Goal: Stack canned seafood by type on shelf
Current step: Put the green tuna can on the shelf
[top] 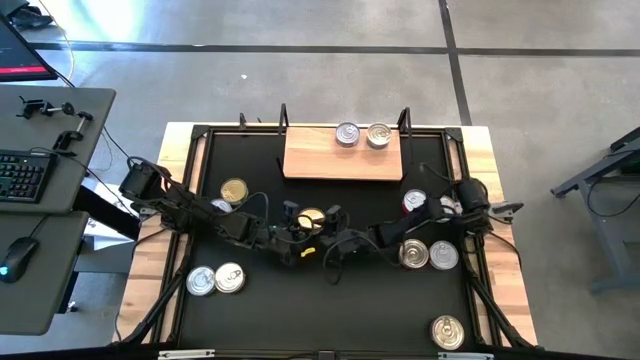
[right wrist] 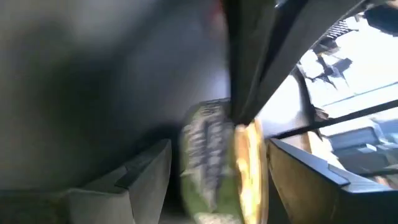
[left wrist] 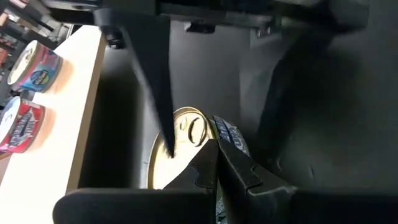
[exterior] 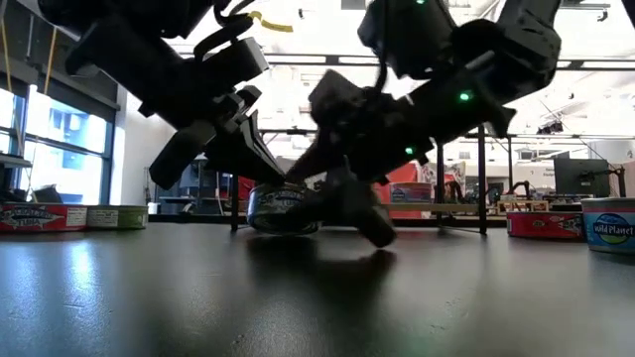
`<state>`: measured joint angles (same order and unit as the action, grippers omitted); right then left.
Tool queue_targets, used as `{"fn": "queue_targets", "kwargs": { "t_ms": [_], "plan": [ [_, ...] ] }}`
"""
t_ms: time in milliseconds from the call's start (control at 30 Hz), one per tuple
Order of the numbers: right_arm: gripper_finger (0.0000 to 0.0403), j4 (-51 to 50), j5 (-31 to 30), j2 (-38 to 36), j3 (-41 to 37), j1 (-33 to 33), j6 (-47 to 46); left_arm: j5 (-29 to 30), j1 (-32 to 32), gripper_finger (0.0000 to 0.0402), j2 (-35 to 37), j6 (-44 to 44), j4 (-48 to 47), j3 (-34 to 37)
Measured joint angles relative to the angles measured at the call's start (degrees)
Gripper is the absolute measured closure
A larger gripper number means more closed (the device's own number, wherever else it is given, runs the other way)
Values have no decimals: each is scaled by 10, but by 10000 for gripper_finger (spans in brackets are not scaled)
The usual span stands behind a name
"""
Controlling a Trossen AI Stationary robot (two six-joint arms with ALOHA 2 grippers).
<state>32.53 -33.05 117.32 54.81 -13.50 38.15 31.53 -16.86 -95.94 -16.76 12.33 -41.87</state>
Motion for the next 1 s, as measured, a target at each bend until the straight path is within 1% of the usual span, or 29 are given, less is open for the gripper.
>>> {"fn": "queue_targets", "kwargs": {
  "t_ms": [100,200,300,467,633,700,800,867,933,1000],
  "plan": [
    [148,-8,-35,13,23,0,5,4,0,401,1,1,1,0],
    [164,-31,-36,14,36,0,5,4,-1,401,1,2,1,0],
    [197,-63,-41,15,47,3,-8,-2,-5,401,3,2,2,0],
    [258,-110,-38,14,57,12,-60,2,-17,402,10,-2,14,-1],
    [304,-113,-36,14,56,15,-78,37,-38,401,34,3,5,0],
    [316,-118,-47,12,56,13,-96,49,-44,400,45,14,-9,0],
    [321,-149,-90,0,54,5,-161,49,-38,387,58,49,-51,0],
    [316,-190,-101,-22,53,-1,-223,40,-28,370,59,77,-73,0],
    [306,-237,-104,-51,54,-7,-290,10,-13,350,54,100,-79,1],
    [293,-300,-92,-75,54,-11,-360,-23,4,326,44,113,-58,8]
  ]
}}
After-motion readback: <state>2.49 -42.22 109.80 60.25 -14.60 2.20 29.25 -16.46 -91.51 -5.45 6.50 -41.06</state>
